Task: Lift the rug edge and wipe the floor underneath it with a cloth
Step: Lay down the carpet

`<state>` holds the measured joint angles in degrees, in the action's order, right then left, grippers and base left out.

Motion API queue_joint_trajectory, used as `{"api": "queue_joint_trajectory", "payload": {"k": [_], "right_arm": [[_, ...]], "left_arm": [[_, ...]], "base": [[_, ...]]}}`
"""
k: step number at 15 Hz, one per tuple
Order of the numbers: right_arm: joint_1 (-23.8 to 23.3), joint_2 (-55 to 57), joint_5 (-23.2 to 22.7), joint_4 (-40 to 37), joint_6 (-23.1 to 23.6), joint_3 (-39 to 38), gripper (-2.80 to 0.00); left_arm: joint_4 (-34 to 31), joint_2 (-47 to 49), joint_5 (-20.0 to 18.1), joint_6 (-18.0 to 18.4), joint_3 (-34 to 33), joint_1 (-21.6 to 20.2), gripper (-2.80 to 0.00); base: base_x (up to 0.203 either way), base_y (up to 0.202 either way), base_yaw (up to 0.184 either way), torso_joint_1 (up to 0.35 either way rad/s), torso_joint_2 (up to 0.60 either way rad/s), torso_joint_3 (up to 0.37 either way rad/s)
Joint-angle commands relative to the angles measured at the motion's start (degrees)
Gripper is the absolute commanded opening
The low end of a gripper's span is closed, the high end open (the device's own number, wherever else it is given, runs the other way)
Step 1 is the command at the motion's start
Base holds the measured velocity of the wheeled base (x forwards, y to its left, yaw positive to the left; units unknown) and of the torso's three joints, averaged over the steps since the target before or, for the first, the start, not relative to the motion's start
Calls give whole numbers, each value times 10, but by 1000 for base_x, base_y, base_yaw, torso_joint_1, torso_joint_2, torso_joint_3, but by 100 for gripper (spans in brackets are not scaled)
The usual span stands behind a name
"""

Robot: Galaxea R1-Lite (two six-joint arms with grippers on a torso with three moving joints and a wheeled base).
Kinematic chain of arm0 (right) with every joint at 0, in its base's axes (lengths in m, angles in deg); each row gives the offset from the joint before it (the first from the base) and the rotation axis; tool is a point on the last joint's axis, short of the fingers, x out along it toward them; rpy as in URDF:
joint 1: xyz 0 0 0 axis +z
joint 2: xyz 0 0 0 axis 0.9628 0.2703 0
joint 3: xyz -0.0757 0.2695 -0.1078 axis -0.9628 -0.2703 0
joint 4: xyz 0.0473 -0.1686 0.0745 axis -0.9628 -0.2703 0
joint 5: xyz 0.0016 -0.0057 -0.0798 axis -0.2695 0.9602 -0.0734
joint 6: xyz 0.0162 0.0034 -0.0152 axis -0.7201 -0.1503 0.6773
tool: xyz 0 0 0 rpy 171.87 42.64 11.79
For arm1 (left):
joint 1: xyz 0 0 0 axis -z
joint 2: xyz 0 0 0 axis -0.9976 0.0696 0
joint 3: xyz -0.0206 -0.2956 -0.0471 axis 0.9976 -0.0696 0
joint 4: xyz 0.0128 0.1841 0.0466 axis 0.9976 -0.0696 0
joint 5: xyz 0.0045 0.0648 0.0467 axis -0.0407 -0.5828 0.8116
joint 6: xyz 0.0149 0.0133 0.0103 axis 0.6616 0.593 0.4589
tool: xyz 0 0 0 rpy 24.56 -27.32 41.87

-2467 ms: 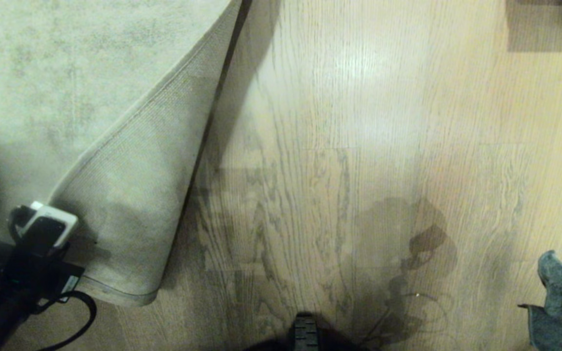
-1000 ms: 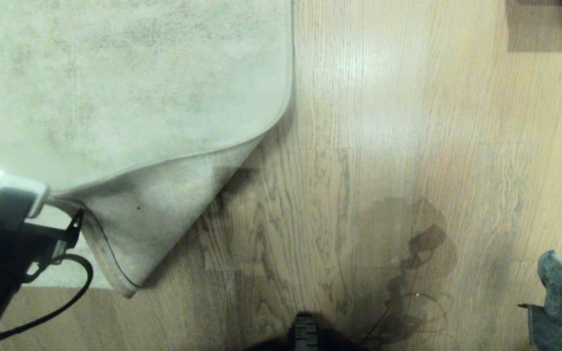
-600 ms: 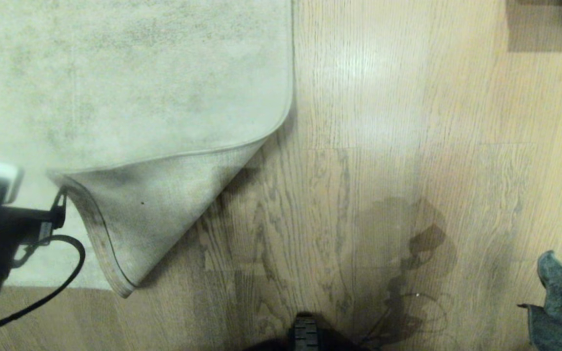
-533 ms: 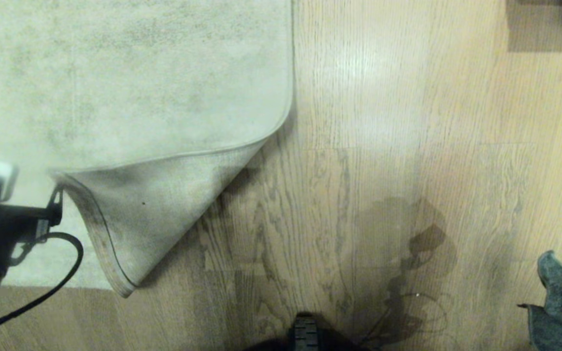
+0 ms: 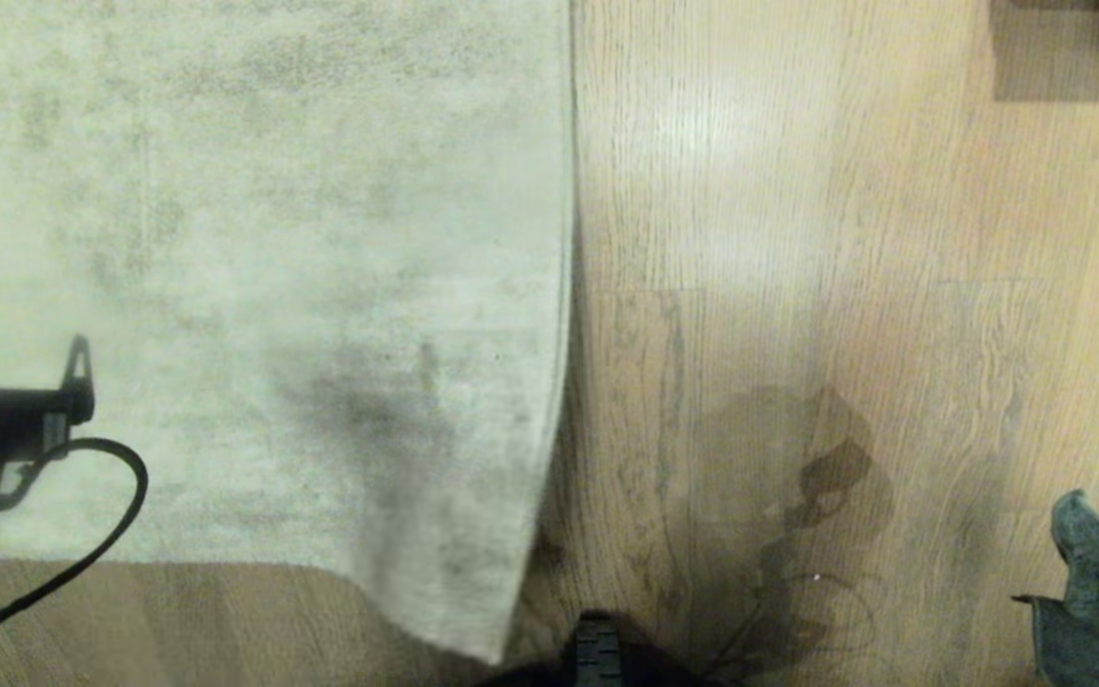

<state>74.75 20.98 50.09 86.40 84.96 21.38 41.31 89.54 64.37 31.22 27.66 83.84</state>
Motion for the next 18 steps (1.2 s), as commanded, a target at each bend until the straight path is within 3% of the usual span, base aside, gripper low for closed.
{"api": "queue_joint_trajectory", "payload": {"k": [1, 2, 6, 13, 15, 18], "right_arm": [[0, 1, 0, 0, 0, 0, -280], [0, 1, 0, 0, -1, 0, -280], [0, 1, 0, 0, 0, 0, -280], [0, 1, 0, 0, 0, 0, -280], [0, 1, 0, 0, 0, 0, -280], [0, 1, 0, 0, -1, 0, -280]], "left_arm": [[4, -1, 1, 3, -8, 2, 0], [5, -1, -1, 3, -19, 3, -280], [-8, 0, -4, 1, -41, 8, -280], [-71, 7, -10, -8, -94, 118, -280], [-113, 47, -60, -20, -88, 145, -280], [-142, 151, -190, -24, -55, 181, -280]], "base": [[0, 0, 0, 0, 0, 0], [0, 0, 0, 0, 0, 0], [0, 0, 0, 0, 0, 0], [0, 0, 0, 0, 0, 0], [0, 0, 0, 0, 0, 0], [0, 0, 0, 0, 0, 0]]}}
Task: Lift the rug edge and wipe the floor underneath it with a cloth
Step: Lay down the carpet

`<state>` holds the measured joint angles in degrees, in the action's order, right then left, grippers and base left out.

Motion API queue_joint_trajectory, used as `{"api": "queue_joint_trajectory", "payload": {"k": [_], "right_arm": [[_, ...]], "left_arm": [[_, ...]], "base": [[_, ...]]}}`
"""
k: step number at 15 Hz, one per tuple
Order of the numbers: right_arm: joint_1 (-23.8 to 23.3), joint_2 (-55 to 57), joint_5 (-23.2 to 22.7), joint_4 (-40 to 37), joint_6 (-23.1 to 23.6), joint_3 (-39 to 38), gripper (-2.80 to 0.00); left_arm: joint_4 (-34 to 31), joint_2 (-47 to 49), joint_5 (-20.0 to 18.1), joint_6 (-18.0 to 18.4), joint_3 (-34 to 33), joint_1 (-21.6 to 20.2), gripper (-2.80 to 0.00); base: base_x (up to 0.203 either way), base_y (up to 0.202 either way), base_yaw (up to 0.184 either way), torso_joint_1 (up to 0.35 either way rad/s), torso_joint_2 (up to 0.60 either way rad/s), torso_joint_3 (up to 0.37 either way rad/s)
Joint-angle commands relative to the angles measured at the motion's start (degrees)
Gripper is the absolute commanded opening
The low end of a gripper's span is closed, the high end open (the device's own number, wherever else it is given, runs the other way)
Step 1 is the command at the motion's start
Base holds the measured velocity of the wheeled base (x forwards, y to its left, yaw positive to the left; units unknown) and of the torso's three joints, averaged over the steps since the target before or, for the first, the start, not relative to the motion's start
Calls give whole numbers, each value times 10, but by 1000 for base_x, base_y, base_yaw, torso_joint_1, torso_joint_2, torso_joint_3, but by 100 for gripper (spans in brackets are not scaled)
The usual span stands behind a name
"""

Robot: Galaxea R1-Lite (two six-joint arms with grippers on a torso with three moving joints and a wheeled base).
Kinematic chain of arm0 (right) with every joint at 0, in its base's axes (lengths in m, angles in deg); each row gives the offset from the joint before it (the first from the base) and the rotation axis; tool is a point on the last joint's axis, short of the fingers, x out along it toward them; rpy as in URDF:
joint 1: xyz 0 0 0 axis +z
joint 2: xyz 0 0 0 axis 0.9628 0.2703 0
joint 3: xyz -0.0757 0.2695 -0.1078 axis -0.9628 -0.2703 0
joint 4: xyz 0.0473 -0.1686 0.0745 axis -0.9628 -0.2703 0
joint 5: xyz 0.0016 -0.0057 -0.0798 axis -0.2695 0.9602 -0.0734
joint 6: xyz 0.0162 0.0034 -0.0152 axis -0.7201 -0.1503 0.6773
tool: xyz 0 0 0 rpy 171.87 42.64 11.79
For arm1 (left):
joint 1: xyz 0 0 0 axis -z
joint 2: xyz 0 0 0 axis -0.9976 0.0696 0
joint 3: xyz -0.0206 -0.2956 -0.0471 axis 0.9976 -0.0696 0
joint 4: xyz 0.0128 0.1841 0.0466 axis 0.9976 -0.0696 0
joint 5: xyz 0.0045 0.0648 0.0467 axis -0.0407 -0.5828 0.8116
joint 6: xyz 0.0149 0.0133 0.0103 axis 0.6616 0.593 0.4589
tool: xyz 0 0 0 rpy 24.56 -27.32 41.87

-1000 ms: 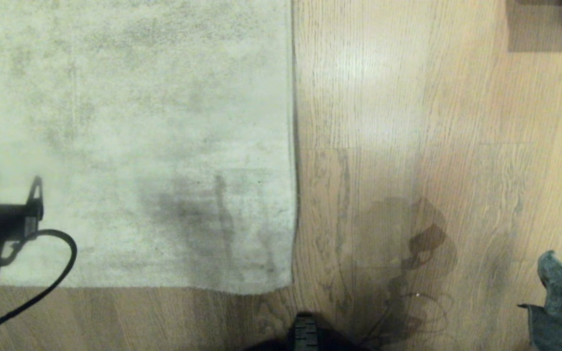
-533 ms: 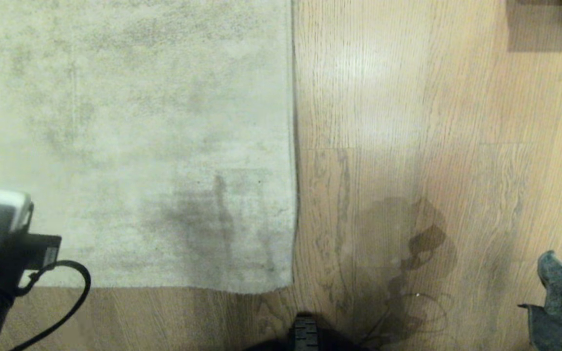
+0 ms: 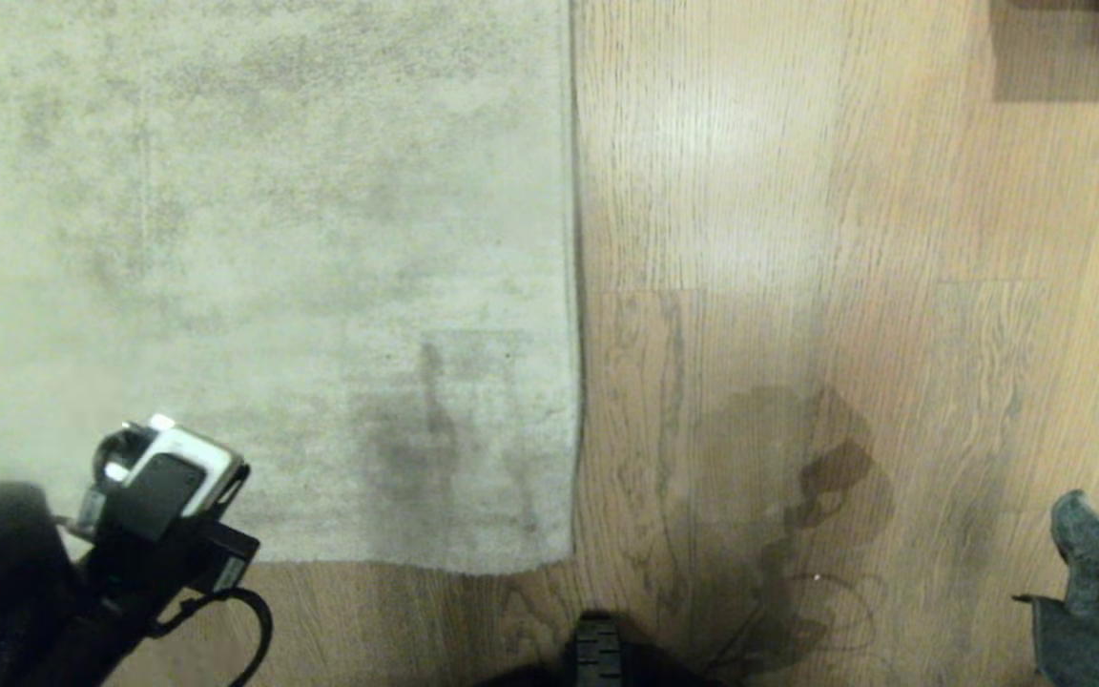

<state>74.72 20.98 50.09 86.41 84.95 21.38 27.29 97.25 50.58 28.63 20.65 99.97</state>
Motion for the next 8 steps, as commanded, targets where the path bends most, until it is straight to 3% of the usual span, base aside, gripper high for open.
{"api": "queue_joint_trajectory", "payload": {"k": [1, 4, 8], "right_arm": [[0, 1, 0, 0, 0, 0, -280], [0, 1, 0, 0, 0, 0, -280], [0, 1, 0, 0, 0, 0, -280]], "left_arm": [[-6, 111, -76, 4, 23, 35, -280], [-7, 218, -106, 6, 39, 88, -280], [8, 311, -112, 7, 56, 165, -280]], "base": [[0, 0, 0, 0, 0, 0], [0, 0, 0, 0, 0, 0], [0, 0, 0, 0, 0, 0]]}}
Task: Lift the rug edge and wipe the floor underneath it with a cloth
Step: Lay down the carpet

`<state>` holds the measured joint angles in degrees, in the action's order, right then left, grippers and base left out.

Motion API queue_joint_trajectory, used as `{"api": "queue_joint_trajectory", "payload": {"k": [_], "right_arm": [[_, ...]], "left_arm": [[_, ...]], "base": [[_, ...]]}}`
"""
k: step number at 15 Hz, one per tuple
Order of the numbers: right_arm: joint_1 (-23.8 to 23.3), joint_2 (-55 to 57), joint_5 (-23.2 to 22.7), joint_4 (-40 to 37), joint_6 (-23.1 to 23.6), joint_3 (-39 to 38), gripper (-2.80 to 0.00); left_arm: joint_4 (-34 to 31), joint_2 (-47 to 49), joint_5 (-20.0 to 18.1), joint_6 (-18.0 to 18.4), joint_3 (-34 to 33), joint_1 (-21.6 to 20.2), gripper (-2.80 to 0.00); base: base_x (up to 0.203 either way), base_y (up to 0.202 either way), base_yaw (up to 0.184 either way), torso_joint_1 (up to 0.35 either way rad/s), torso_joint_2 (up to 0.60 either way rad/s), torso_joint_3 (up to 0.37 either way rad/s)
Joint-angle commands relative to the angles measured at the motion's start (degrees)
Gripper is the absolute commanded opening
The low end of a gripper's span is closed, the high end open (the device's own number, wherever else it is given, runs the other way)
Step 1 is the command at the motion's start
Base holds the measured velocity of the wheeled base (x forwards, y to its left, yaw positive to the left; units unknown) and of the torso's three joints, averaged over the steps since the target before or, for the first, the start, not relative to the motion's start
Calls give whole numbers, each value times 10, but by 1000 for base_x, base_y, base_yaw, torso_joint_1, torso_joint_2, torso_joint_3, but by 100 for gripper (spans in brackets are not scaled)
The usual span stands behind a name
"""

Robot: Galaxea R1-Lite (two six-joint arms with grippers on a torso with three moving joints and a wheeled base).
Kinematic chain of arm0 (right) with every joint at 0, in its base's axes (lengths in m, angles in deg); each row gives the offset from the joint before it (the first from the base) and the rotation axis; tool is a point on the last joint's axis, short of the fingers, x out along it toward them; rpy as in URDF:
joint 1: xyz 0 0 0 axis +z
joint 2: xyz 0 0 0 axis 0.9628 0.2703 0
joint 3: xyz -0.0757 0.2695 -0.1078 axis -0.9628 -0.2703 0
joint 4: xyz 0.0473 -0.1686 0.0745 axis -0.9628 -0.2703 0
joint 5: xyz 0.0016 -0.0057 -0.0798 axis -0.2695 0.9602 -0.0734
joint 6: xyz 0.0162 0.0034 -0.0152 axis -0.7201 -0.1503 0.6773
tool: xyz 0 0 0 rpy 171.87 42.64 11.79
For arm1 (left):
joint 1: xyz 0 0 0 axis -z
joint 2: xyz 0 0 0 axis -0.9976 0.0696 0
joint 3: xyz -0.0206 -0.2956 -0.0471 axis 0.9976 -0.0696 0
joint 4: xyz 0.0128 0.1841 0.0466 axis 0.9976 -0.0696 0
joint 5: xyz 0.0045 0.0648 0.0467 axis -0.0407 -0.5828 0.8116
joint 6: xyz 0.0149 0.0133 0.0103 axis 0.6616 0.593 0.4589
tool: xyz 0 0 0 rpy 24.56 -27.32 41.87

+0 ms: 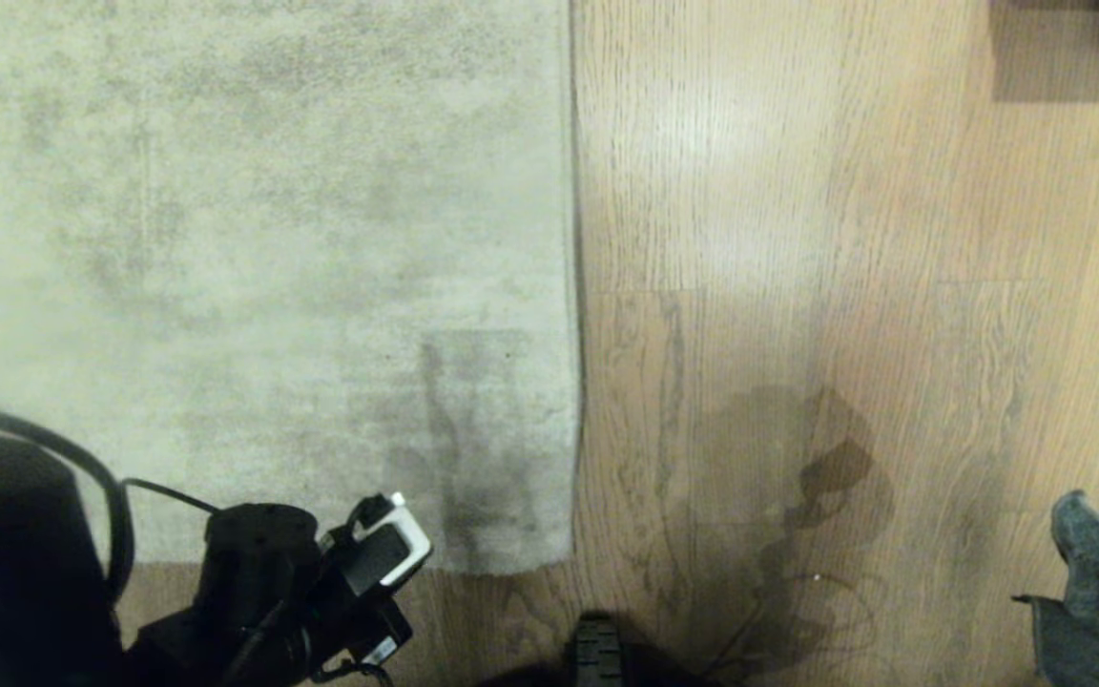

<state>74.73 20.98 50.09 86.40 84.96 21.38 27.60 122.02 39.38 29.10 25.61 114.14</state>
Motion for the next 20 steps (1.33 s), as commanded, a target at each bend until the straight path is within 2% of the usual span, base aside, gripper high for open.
{"api": "queue_joint_trajectory", "payload": {"k": [1, 4, 12, 20], "right_arm": [[0, 1, 0, 0, 0, 0, -280], [0, 1, 0, 0, 0, 0, -280], [0, 1, 0, 0, 0, 0, -280], [0, 1, 0, 0, 0, 0, -280]], "left_arm": [[5, 81, -1, 3, 15, 30, -280], [5, 119, -1, 6, 56, 44, -280], [-24, 148, 4, 8, 105, 35, -280], [-27, 197, -5, 86, 210, 6, -280]], "base": [[0, 0, 0, 0, 0, 0], [0, 0, 0, 0, 0, 0], [0, 0, 0, 0, 0, 0], [0, 0, 0, 0, 0, 0]]}}
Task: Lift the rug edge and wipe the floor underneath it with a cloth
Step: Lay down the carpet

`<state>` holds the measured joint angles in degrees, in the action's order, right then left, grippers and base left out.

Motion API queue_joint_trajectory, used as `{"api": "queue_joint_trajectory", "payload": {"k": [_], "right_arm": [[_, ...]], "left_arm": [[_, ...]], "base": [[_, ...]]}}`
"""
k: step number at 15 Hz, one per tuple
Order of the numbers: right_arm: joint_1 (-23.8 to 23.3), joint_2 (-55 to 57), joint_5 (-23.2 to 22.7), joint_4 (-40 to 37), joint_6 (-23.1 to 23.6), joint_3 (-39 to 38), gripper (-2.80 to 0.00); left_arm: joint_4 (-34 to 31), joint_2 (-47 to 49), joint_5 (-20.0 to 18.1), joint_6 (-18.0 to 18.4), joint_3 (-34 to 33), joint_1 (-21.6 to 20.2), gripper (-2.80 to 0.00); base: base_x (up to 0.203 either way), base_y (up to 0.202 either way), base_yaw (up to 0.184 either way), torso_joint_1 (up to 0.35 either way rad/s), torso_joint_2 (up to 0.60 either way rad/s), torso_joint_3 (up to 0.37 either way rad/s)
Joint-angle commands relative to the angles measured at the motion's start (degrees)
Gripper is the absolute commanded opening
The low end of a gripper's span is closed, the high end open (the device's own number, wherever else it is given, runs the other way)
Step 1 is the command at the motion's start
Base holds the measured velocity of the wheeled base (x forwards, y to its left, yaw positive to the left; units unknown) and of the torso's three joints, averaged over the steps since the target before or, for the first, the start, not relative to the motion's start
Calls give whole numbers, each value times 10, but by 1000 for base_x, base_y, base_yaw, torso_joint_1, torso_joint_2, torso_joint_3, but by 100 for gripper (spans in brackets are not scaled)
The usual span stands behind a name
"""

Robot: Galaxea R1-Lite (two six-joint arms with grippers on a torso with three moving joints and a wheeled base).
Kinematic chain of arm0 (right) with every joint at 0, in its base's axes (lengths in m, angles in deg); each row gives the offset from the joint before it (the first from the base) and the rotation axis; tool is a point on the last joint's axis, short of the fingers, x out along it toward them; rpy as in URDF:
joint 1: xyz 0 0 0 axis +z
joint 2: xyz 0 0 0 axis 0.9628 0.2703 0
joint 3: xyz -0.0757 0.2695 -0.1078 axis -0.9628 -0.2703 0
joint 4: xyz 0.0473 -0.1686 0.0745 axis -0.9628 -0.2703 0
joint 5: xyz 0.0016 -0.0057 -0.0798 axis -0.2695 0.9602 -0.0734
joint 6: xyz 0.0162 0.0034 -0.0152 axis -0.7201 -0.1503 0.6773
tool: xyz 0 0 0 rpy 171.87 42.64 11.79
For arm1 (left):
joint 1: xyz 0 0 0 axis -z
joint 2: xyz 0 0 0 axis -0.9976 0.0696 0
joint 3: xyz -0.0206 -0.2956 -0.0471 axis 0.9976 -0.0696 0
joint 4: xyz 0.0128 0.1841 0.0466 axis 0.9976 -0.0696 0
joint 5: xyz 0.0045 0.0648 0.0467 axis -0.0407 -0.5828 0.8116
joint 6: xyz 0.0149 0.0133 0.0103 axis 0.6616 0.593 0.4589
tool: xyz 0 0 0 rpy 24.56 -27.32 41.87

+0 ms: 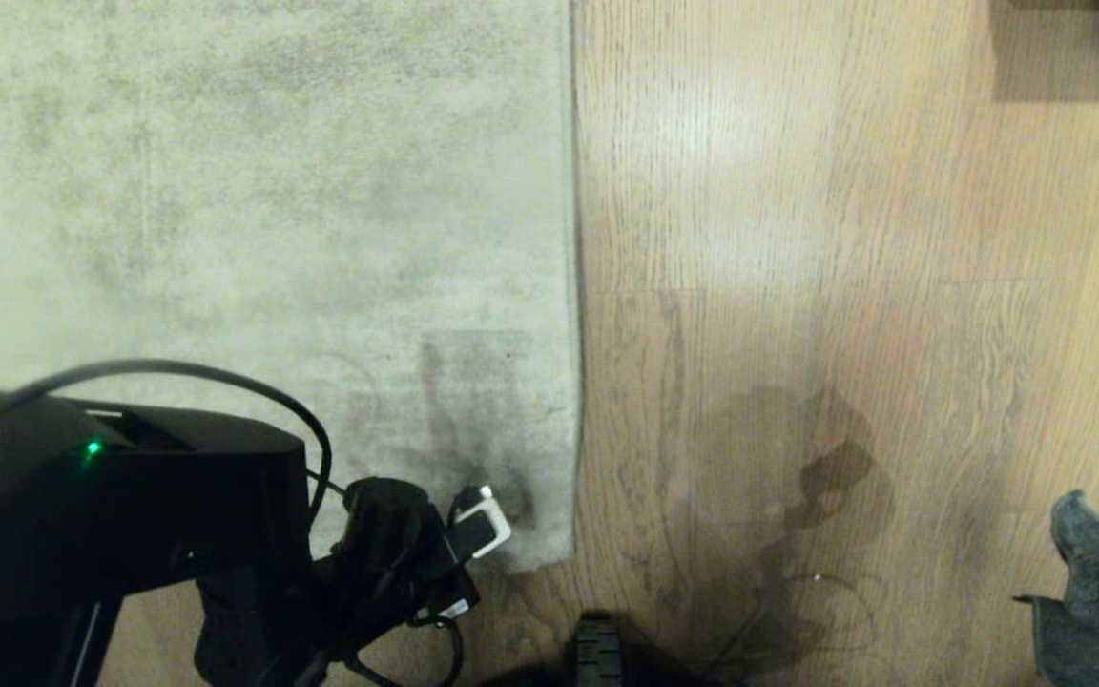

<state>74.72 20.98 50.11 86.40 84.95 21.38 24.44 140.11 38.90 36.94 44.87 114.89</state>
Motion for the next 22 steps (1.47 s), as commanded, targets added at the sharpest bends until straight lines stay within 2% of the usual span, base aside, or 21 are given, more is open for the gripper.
{"api": "queue_joint_trajectory", "payload": {"k": [1, 4, 11, 16, 19, 22], "right_arm": [[0, 1, 0, 0, 0, 0, -280], [0, 1, 0, 0, 0, 0, -280], [0, 1, 0, 0, 0, 0, -280], [0, 1, 0, 0, -1, 0, -280], [0, 1, 0, 0, 0, 0, -280], [0, 1, 0, 0, 0, 0, -280]], "left_arm": [[5, 19, -1, 14, 26, -1, -280], [5, 25, -48, 16, 55, 0, -280], [15, -37, -50, 10, 38, 0, -280], [14, -154, -45, -25, -67, -2, -280], [13, -250, -45, -45, -111, -13, -280], [11, -358, -44, -79, -145, -30, -280]], "base": [[0, 0, 0, 0, 0, 0], [0, 0, 0, 0, 0, 0], [0, 0, 0, 0, 0, 0], [0, 0, 0, 0, 0, 0], [0, 0, 0, 0, 0, 0], [0, 0, 0, 0, 0, 0]]}}
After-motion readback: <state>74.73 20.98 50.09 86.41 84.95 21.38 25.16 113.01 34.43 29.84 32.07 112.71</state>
